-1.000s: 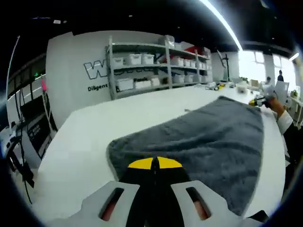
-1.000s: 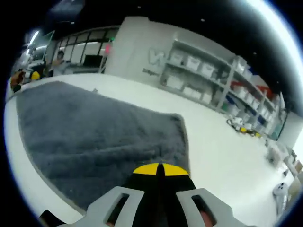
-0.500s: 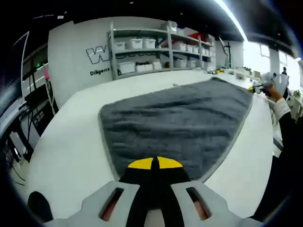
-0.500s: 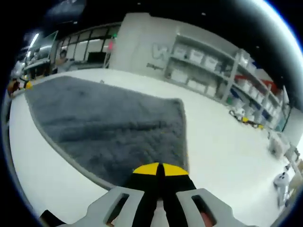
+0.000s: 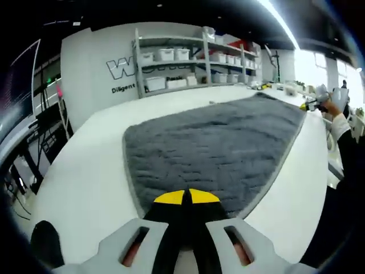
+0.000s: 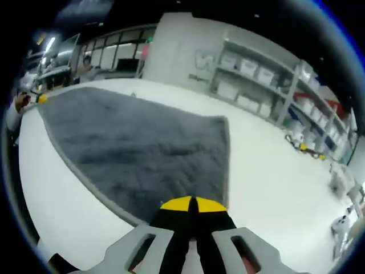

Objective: Open the folded towel by lifting each exposed corner and separating the folded layers until the towel lies flat within the target outline without major curled edges

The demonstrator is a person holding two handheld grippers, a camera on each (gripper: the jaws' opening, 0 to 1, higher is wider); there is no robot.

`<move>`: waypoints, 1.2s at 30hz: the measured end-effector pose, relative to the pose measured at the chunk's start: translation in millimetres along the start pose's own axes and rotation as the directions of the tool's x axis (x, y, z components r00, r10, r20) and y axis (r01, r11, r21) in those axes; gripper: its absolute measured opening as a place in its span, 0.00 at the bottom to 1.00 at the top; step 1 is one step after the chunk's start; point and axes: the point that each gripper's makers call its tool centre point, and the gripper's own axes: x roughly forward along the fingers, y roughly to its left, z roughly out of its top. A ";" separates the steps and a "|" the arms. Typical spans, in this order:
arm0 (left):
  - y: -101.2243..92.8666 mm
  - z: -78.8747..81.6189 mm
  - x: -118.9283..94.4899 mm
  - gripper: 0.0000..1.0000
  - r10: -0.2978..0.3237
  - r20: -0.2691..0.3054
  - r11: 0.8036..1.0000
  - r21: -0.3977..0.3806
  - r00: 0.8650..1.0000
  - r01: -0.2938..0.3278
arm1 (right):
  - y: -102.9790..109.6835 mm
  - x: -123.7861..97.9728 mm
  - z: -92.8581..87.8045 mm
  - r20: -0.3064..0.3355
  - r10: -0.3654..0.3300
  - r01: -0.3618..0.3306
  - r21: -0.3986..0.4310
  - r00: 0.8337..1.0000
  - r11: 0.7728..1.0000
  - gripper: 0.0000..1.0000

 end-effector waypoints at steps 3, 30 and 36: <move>-0.1 -1.5 -4.6 0.00 0.000 -0.007 1.000 -0.003 1.000 0.000 | -0.7 -2.1 -1.1 0.023 0.018 -0.018 0.017 1.000 1.000 0.00; -126.4 24.1 26.8 0.00 -0.251 -0.024 0.968 0.004 0.968 0.251 | 119.8 -1.9 39.9 0.122 0.460 -0.418 -0.263 0.879 0.869 0.00; -128.9 21.7 22.6 0.00 -0.251 -0.041 0.968 0.004 0.967 0.251 | 122.5 -7.1 37.8 0.123 0.474 -0.434 -0.252 0.872 0.865 0.00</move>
